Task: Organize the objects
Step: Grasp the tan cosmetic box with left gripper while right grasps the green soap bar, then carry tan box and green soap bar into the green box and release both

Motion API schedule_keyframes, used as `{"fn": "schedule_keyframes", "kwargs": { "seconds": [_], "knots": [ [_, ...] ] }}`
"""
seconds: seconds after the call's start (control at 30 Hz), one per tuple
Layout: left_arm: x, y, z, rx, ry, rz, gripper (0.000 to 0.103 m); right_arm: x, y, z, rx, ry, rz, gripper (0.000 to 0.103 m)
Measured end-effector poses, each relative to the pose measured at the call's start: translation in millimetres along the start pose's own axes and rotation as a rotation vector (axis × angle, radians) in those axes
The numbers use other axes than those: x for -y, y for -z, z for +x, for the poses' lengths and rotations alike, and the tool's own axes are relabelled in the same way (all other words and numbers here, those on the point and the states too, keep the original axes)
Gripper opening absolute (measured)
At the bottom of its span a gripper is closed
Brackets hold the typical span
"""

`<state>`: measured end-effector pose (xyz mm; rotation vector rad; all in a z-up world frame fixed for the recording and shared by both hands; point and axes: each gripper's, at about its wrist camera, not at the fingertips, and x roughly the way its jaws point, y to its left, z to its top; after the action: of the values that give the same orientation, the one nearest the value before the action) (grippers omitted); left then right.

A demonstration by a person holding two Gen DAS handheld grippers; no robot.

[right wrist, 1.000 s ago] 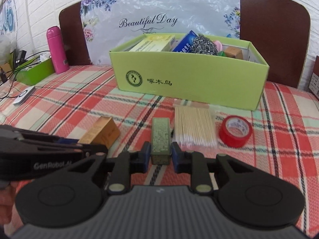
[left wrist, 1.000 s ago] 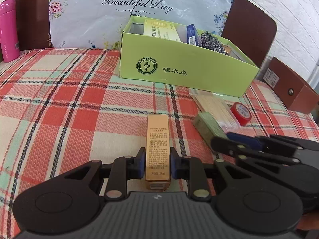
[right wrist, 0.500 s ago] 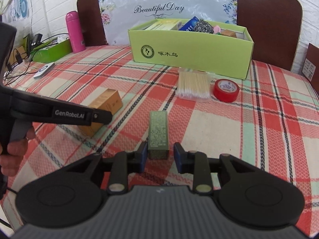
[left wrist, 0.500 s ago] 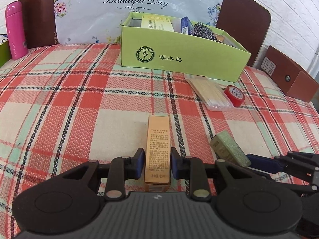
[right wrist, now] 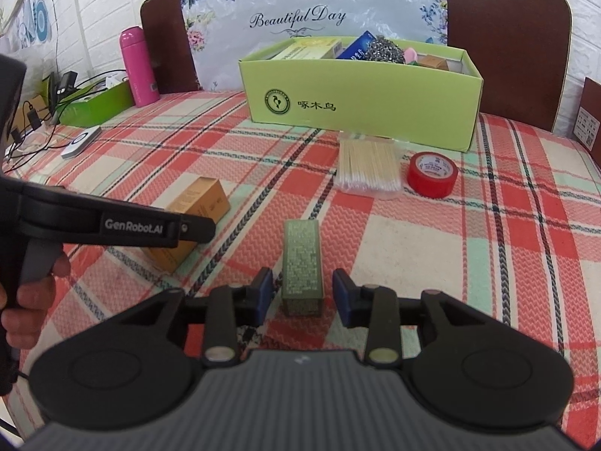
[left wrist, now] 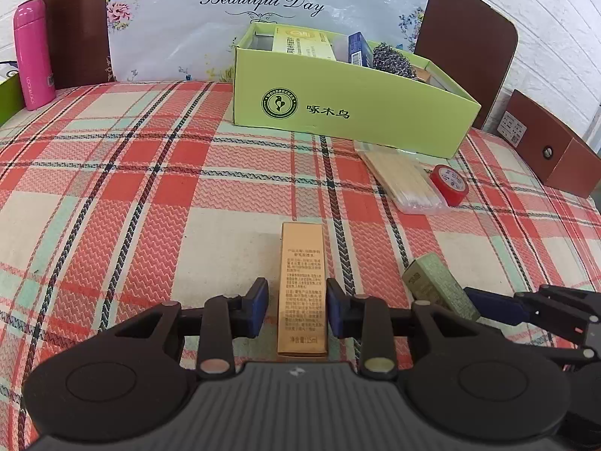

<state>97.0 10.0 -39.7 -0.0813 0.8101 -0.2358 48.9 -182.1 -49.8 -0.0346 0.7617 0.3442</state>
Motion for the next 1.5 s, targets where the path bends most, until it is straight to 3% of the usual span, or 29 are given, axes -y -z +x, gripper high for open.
{"fn": "schedule_keyframes", "kwargs": {
  "seconds": [0.17,0.27,0.57,1.13,1.33,1.5],
  "knots": [
    [-0.8,-0.1,-0.4,0.002,0.004,-0.002,0.034,2.4,-0.9,2.9,0.003,-0.012,0.013,0.034],
    [0.4,-1.7,-0.1,0.0,0.011,0.01,0.025,3.4,-0.6,5.4,-0.002,-0.019,0.023,0.023],
    [12.2,-21.9,-11.0,0.035,0.071,0.026,0.025,8.7,-9.5,-4.8,0.052,-0.028,0.032,0.022],
    [78.3,-144.9,-15.2,0.221,0.216,0.08,0.025,71.9,-104.6,-33.9,0.327,0.113,0.096,0.022],
    [97.7,-191.1,6.3,0.246,0.28,0.053,0.025,94.9,-129.9,-18.2,0.368,0.193,0.101,0.022],
    [104.7,-221.0,42.0,0.218,0.329,-0.028,0.025,110.9,-143.4,2.9,0.383,0.226,0.112,0.022]
  ]
}}
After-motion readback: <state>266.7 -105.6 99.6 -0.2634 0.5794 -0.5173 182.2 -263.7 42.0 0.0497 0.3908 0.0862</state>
